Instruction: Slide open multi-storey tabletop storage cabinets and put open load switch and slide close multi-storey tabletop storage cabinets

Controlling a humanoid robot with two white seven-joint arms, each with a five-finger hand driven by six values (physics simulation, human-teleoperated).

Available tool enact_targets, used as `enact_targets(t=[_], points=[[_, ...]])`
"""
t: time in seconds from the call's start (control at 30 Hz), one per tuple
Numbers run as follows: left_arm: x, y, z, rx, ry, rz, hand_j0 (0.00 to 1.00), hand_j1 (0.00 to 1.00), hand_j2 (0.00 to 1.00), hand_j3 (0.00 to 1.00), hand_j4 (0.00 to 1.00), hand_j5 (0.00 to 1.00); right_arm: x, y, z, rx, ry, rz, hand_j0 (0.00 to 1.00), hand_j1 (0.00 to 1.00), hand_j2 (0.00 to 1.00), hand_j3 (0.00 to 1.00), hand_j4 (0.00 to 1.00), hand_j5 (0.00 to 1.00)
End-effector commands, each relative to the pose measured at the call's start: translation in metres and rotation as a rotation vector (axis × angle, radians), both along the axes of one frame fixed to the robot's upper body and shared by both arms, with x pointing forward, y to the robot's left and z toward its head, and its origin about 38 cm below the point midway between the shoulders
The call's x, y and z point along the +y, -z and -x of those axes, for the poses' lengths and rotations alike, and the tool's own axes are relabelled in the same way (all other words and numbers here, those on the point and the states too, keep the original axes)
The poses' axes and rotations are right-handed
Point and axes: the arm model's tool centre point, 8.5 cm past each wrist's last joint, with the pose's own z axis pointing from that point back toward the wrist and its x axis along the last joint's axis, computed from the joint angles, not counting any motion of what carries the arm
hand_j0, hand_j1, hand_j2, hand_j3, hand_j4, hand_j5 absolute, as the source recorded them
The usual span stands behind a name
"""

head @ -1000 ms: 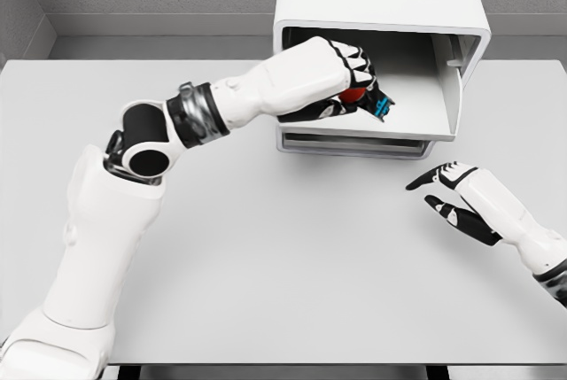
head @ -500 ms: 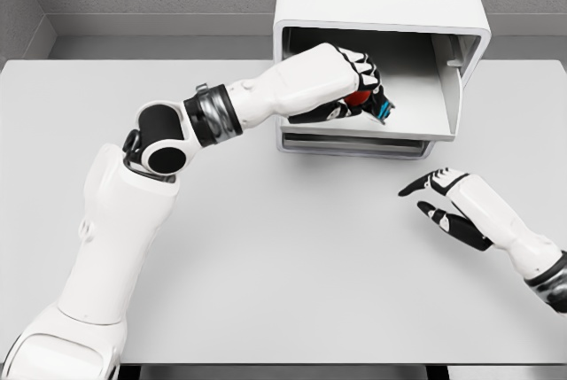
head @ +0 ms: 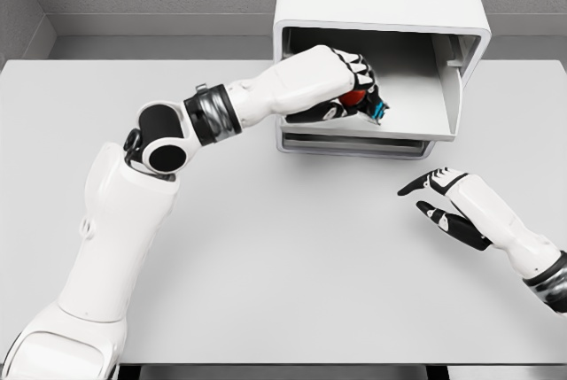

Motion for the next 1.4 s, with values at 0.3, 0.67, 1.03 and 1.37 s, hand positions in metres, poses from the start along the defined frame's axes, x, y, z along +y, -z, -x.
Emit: enact_targets(t=[0.3, 0.67, 1.03, 1.37], points=[[0.0013, 0.0015, -0.0017, 0.012, -0.004, 0.007, 0.48, 0.48, 0.48, 0.48, 0.48, 0.48, -0.0001, -0.0006, 0.0004, 0.000, 0.000, -0.007, 0.55, 0.55, 0.55, 0.55, 0.55, 0.55], [0.0020, 0.0016, -0.0023, 0.002, -0.015, -0.008, 0.57, 0.57, 0.57, 0.57, 0.57, 0.57, -0.0001, -0.0006, 0.0004, 0.000, 0.000, -0.007, 0.55, 0.55, 0.55, 0.55, 0.55, 0.55], [0.0016, 0.0024, -0.0019, 0.003, -0.014, -0.009, 0.66, 0.66, 0.66, 0.66, 0.66, 0.66, -0.0001, -0.0006, 0.0004, 0.000, 0.000, -0.007, 0.55, 0.55, 0.55, 0.55, 0.55, 0.55], [0.0028, 0.0006, -0.0019, -0.001, -0.017, -0.006, 0.76, 0.76, 0.76, 0.76, 0.76, 0.76, -0.0008, -0.0005, 0.0002, 0.001, 0.002, -0.007, 0.55, 0.55, 0.55, 0.55, 0.55, 0.55]])
